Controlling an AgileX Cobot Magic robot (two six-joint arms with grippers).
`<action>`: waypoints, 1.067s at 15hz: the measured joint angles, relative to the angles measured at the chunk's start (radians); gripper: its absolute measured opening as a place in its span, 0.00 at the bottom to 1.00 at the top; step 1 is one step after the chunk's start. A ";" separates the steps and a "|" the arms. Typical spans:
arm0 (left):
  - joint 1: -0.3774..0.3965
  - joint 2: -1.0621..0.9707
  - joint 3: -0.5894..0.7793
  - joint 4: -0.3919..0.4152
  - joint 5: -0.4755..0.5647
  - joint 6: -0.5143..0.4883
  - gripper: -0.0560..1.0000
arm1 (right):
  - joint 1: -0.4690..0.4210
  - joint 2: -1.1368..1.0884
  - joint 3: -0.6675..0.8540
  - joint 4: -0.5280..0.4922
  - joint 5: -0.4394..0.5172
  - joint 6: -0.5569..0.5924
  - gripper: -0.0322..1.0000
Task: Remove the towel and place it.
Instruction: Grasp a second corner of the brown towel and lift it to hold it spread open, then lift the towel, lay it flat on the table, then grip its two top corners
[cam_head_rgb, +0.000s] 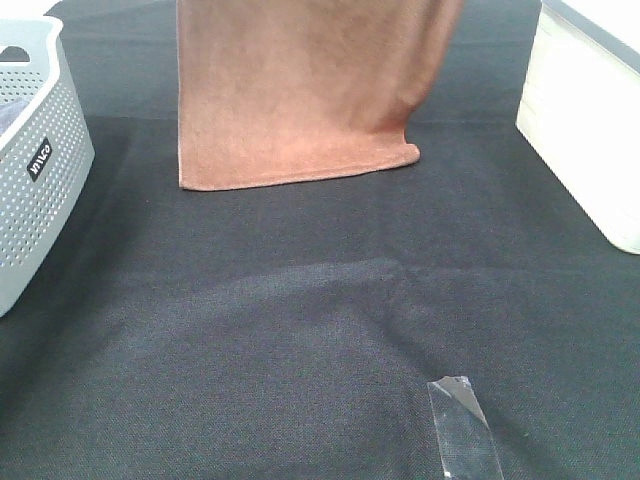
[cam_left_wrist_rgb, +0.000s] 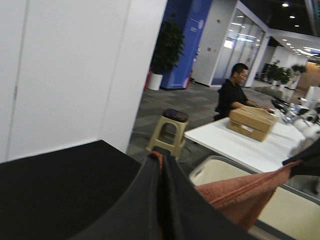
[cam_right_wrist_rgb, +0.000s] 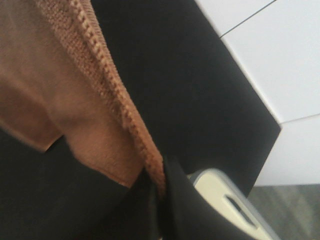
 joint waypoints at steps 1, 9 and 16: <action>0.004 -0.001 0.003 0.005 -0.069 -0.024 0.05 | 0.000 -0.013 -0.002 -0.005 0.043 0.001 0.03; 0.009 -0.017 0.135 0.008 -0.303 -0.144 0.05 | -0.006 -0.455 0.829 0.037 -0.210 0.064 0.03; -0.099 -0.474 0.952 0.012 0.117 0.235 0.05 | -0.004 -0.800 1.334 0.106 -0.465 0.140 0.03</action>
